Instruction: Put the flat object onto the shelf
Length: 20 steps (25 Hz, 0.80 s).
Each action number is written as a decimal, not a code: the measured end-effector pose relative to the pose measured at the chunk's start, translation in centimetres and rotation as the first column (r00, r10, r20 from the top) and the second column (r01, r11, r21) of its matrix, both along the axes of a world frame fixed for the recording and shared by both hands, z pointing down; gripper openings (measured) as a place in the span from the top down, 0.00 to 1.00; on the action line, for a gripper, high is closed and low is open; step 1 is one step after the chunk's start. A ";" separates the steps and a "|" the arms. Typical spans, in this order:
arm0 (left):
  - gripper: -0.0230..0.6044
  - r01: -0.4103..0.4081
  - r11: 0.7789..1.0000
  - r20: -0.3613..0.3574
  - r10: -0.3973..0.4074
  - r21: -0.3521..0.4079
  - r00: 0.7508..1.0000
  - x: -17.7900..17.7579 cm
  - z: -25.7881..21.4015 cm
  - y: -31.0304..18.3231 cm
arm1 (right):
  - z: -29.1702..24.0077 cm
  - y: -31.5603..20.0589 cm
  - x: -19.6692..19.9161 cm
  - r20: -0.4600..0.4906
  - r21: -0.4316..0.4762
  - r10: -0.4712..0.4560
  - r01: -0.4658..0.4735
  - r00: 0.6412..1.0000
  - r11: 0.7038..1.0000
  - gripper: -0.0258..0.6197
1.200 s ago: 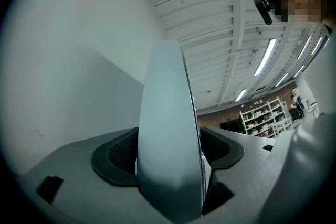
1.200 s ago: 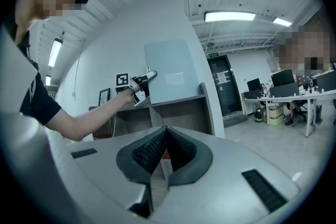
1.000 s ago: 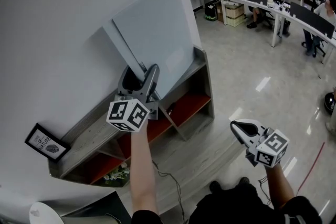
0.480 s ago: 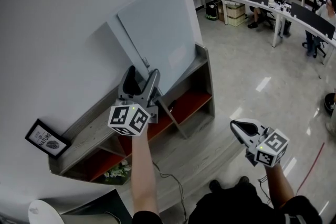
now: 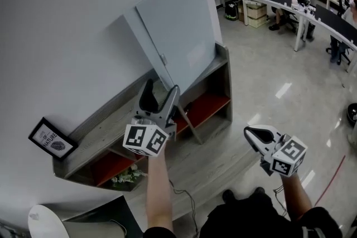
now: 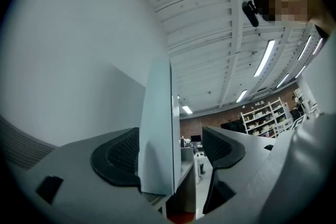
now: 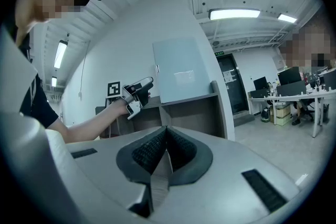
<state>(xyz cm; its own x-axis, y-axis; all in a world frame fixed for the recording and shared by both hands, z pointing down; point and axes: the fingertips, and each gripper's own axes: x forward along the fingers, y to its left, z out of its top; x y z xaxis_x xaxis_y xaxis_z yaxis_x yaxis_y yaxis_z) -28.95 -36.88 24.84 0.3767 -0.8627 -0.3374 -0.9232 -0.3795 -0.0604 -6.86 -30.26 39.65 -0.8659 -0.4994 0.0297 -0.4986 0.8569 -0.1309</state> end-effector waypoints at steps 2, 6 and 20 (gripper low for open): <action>0.37 -0.024 1.000 -0.025 0.024 -0.003 0.999 0.5 0.6 0.8 | 0.1 0.0 -0.3 -0.001 -0.002 -0.004 0.004 1.000 1.000 0.94; 0.39 -0.051 0.999 -0.061 0.050 -0.005 0.997 1.5 1.6 2.0 | 0.1 0.0 -1.1 0.001 -0.003 -0.014 0.014 1.000 1.000 0.94; 0.55 -0.088 0.991 -0.014 0.087 -0.102 0.996 5.4 7.5 4.5 | 0.3 0.0 -1.7 -0.001 -0.005 -0.021 0.021 1.000 1.000 0.94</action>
